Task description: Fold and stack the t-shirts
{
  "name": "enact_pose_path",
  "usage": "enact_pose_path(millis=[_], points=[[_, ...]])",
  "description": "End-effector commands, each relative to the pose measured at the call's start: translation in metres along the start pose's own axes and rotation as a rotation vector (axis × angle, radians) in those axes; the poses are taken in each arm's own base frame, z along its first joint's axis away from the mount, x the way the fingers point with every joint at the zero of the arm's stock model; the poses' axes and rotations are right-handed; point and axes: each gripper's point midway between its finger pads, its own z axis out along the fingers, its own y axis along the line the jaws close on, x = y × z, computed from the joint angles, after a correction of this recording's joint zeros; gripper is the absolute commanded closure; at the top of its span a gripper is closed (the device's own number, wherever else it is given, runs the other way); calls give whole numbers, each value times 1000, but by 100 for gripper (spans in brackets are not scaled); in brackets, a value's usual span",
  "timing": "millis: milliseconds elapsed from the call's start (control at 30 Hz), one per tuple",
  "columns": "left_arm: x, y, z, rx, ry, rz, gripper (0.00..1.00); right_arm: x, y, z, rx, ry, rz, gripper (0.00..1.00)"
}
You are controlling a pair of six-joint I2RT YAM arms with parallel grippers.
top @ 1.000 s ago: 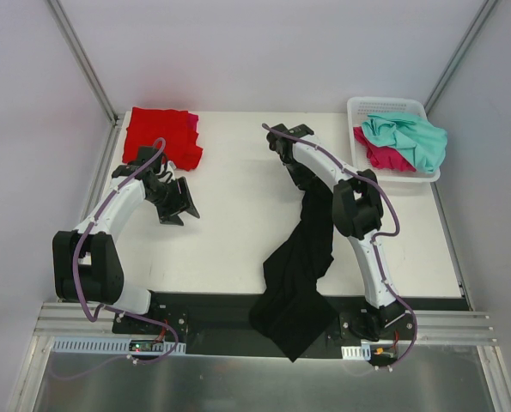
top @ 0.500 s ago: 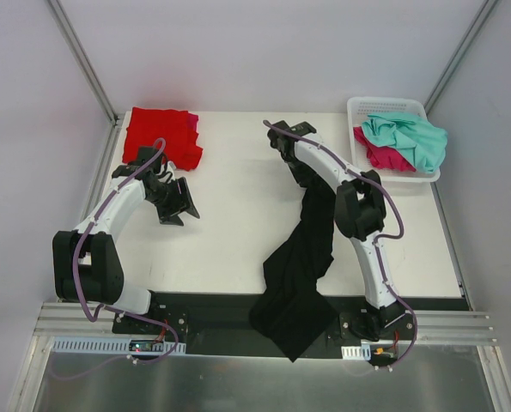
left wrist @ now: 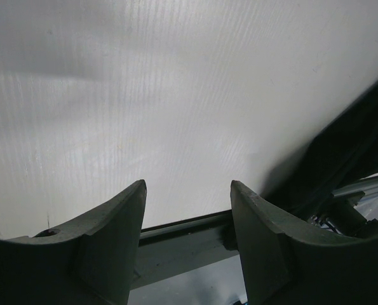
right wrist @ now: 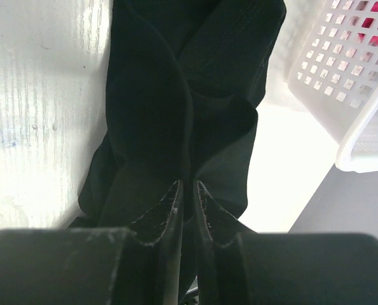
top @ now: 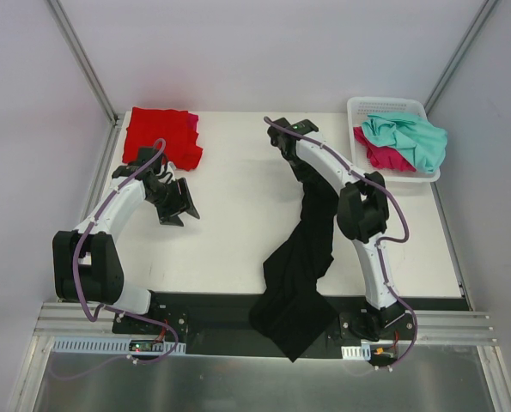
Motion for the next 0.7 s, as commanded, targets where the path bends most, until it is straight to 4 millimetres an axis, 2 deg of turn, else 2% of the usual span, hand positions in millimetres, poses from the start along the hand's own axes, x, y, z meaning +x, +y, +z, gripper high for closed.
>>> enact_pose_path(millis=[0, 333, 433, 667], points=[[7, -3, 0, 16, 23, 28, 44, 5, -14, -19, 23, -11, 7, 88], [8, -2, 1, 13, 27, 27, 44, 13, -17, -17, 32, 11, 21, 99], [8, -2, 1, 15, 29, 23, 44, 9, -27, -33, 47, -33, 56, 99], [13, -18, 4, 22, 28, 51, 44, -10, -72, -97, 88, -233, 179, 99]])
